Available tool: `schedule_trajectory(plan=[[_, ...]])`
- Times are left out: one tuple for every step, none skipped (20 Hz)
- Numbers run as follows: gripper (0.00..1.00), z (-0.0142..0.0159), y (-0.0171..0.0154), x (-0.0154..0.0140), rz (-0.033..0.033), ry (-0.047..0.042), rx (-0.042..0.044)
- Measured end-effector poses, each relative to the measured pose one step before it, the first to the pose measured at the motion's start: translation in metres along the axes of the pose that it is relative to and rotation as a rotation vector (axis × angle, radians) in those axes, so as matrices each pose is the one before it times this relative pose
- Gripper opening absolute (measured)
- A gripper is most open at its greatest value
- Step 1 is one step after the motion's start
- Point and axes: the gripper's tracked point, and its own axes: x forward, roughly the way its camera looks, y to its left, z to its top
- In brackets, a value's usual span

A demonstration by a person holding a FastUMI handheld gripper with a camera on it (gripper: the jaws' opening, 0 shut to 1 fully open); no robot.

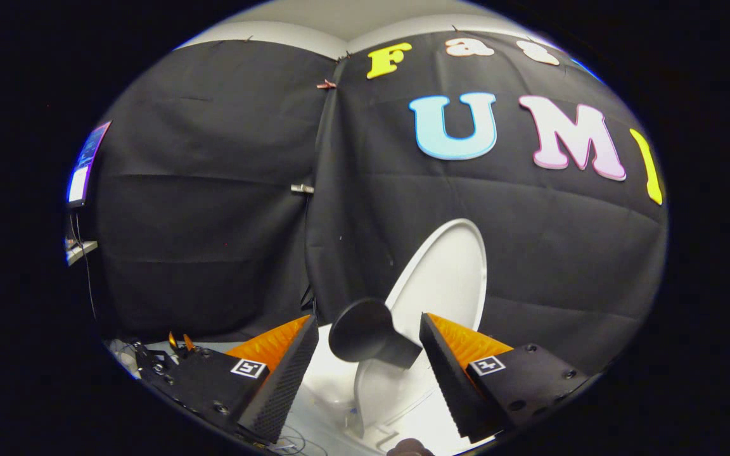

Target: Open the toilet lid.

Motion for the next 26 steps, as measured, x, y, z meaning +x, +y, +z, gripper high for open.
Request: schedule_trajectory(plan=[[0.99, 0.00883, -0.00276, 0.00274, -0.00845, -0.03343, -0.02161], [0.99, 0.00394, -0.00012, 0.00224, 0.00014, -0.01115, -0.01410], [0.99, 0.00398, -0.00007, 0.00152, 0.00196, -0.00513, 0.00042], [0.99, 0.00479, 0.00063, -0.00012, 0.00691, -0.00489, 0.01348], [0.99, 0.00928, -0.00003, -0.00290, 0.00874, -0.01650, 0.02224], [0.99, 0.01308, -0.00133, -0.00333, 0.00540, -0.02222, 0.01926], [0.99, 0.01145, -0.00377, -0.00540, -0.00083, -0.01882, 0.01317], [0.99, 0.00989, -0.00675, -0.00528, -0.00369, -0.01308, 0.00824], [0.99, 0.00980, -0.01406, -0.00842, -0.02351, -0.00524, -0.00834], [0.99, 0.00891, -0.02007, -0.00908, -0.03670, -0.00249, -0.01891], [0.99, 0.00951, -0.02273, -0.00965, -0.03810, -0.01010, -0.01338], [0.99, 0.00715, -0.02290, -0.00942, -0.03947, -0.00348, -0.00683], [0.98, 0.00348, -0.02558, -0.00977, -0.04143, 0.00832, 0.00043], [0.98, 0.00275, -0.02758, -0.01060, -0.04788, 0.00476, 0.00172], [0.99, 0.00403, -0.03060, -0.01138, -0.05163, -0.00465, -0.00260], [0.99, 0.00453, -0.03160, -0.00751, -0.05975, -0.00661, -0.01176], [0.99, 0.00120, -0.03410, -0.00768, -0.05865, -0.00060, -0.02641], [0.99, -0.00045, -0.03022, -0.00934, -0.05315, -0.00877, -0.03660], [0.98, -0.00025, -0.03237, -0.00942, -0.05694, -0.00768, -0.03875], [0.99, 0.00139, -0.02933, -0.00707, -0.05207, -0.01422, -0.02743], [0.99, -0.00075, -0.02722, -0.00692, -0.04156, -0.00782, -0.00887], [0.98, -0.00376, -0.02217, -0.00571, -0.03416, 0.00095, 0.00440], [0.98, -0.00499, -0.02128, -0.00603, -0.03108, -0.00020, 0.01408], [0.99, -0.00322, -0.01949, -0.00621, -0.03283, -0.00077, 0.01880], [0.99, -0.00513, -0.02052, -0.00357, -0.03673, 0.00206, 0.02512], [0.99, -0.00418, -0.01596, -0.00338, -0.02326, -0.00005, 0.03903]])
